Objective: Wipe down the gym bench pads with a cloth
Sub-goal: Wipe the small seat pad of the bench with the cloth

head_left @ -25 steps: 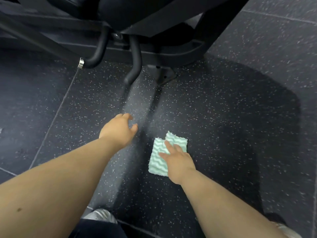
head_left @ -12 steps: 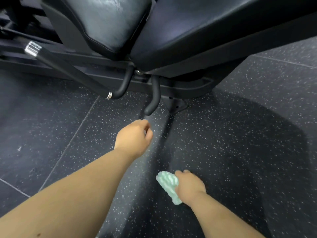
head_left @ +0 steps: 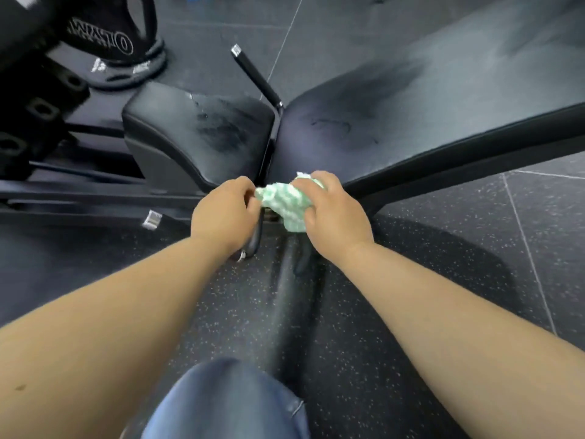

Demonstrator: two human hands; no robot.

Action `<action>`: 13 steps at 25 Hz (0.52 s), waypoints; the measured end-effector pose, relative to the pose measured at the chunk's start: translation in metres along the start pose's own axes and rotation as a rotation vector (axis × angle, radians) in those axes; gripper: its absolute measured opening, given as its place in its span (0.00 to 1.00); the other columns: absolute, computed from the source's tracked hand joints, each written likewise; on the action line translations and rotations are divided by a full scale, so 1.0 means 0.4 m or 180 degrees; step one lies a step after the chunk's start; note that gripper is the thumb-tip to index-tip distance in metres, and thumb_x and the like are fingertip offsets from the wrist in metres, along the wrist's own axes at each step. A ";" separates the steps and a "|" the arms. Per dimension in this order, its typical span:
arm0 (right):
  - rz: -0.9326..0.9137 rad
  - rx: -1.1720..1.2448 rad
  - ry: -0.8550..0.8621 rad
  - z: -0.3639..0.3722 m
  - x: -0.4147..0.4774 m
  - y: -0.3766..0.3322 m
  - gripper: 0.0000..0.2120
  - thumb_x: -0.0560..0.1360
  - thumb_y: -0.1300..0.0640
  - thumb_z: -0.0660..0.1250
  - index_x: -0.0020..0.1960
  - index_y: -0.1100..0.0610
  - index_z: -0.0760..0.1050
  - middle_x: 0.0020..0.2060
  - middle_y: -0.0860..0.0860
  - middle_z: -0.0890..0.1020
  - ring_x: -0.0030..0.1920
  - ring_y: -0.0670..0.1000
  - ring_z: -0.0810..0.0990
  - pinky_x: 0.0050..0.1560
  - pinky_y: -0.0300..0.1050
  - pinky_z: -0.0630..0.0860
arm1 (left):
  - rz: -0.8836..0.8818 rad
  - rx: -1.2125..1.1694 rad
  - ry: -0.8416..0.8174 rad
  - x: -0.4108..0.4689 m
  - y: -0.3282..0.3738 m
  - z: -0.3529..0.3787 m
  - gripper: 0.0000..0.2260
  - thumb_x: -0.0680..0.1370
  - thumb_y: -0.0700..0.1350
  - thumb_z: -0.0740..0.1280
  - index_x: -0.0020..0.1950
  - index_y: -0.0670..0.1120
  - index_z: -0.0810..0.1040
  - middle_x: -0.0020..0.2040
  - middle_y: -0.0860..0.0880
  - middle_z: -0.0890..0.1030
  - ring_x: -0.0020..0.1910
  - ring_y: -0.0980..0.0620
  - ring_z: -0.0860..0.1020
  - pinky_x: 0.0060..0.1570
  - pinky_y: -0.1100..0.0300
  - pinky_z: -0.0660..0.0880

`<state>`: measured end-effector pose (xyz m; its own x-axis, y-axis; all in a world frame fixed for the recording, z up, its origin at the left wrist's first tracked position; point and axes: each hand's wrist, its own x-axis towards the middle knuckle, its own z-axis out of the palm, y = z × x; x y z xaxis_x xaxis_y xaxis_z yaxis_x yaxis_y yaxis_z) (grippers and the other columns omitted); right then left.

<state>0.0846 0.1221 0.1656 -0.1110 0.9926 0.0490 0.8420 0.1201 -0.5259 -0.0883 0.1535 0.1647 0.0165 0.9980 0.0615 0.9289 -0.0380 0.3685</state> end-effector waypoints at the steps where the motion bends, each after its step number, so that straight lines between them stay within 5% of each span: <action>1: 0.0117 0.0041 0.0021 -0.014 0.019 -0.028 0.24 0.76 0.63 0.58 0.69 0.47 0.68 0.71 0.50 0.64 0.56 0.58 0.74 0.53 0.51 0.73 | 0.0009 0.0043 -0.0033 0.010 -0.026 -0.029 0.09 0.78 0.46 0.58 0.54 0.49 0.76 0.51 0.48 0.79 0.41 0.48 0.71 0.40 0.56 0.68; 4: 0.0478 0.0301 -0.0044 -0.032 0.063 -0.078 0.28 0.74 0.67 0.55 0.70 0.45 0.67 0.67 0.52 0.67 0.59 0.58 0.73 0.56 0.52 0.73 | -0.0094 0.0185 -0.0061 0.044 -0.101 -0.086 0.11 0.77 0.44 0.57 0.55 0.48 0.75 0.55 0.46 0.79 0.43 0.46 0.72 0.43 0.54 0.69; 7: 0.0820 0.0675 0.0011 -0.021 0.107 -0.116 0.31 0.71 0.70 0.53 0.68 0.44 0.64 0.60 0.52 0.68 0.51 0.57 0.73 0.46 0.50 0.75 | -0.0183 0.0232 -0.0055 0.087 -0.162 -0.133 0.12 0.77 0.44 0.56 0.57 0.48 0.75 0.57 0.45 0.78 0.49 0.43 0.75 0.45 0.52 0.72; 13: 0.1650 0.1822 -0.0466 0.055 0.224 -0.189 0.13 0.75 0.59 0.59 0.58 0.53 0.74 0.53 0.53 0.80 0.50 0.58 0.81 0.53 0.54 0.80 | -0.0336 0.0234 0.0074 0.112 -0.215 -0.239 0.15 0.77 0.43 0.57 0.63 0.48 0.74 0.61 0.45 0.76 0.55 0.43 0.76 0.48 0.54 0.71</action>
<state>-0.0008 0.2017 0.1911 0.1198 0.9025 -0.4138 0.4070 -0.4248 -0.8087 -0.2028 0.1965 0.2243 -0.0907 0.9947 0.0477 0.9497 0.0719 0.3049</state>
